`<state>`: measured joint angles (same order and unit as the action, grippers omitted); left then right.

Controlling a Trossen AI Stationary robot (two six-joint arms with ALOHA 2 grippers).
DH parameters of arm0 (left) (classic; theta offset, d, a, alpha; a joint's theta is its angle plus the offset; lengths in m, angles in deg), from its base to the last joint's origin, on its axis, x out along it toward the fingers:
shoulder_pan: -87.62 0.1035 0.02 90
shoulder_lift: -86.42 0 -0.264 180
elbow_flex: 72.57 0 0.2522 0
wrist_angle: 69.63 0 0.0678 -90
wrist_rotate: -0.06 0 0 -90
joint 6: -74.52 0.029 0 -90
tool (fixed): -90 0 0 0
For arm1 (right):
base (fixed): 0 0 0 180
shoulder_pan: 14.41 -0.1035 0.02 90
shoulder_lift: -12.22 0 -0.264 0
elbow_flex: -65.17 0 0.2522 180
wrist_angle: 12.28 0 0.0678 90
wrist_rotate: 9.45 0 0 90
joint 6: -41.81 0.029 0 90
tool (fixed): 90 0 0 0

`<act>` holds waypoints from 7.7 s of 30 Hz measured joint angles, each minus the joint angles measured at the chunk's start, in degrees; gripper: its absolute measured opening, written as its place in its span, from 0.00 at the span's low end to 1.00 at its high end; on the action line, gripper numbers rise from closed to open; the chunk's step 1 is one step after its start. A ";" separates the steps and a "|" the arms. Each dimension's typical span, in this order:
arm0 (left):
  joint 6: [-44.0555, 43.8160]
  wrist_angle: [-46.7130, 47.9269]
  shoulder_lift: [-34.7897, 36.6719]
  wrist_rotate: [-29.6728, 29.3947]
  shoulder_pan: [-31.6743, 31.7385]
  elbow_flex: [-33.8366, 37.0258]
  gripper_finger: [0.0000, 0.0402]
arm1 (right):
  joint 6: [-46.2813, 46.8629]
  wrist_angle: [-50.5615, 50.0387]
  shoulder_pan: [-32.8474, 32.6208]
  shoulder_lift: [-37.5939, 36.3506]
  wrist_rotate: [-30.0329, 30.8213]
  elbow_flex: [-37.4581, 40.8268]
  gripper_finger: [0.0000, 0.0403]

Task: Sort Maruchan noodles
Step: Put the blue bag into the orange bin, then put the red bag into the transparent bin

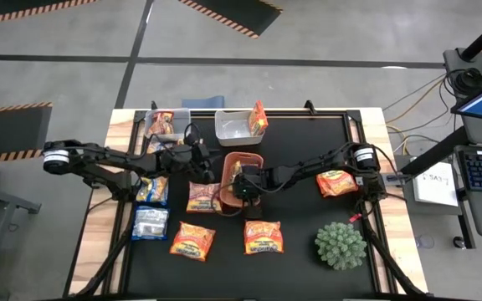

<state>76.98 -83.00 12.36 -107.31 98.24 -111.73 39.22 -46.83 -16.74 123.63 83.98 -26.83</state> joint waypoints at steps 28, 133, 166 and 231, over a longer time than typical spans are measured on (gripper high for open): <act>-3.04 4.19 0.00 15.56 -11.10 -0.73 0.19 | -1.43 -6.26 8.60 -11.12 0.69 0.01 0.17; -13.51 -11.35 -12.61 14.03 -10.62 1.13 0.37 | 1.53 1.23 12.48 0.14 -6.38 0.98 0.45; -10.25 -13.55 -3.27 12.32 -10.51 2.79 0.37 | -17.28 1.69 4.67 -10.23 23.48 1.84 0.03; -19.07 16.57 13.52 16.92 -10.60 -1.10 0.37 | -4.22 7.45 1.46 -28.55 24.45 13.56 0.36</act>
<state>57.91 -66.43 25.88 -90.39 87.64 -112.83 35.00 -39.38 -15.28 95.08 108.43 -13.27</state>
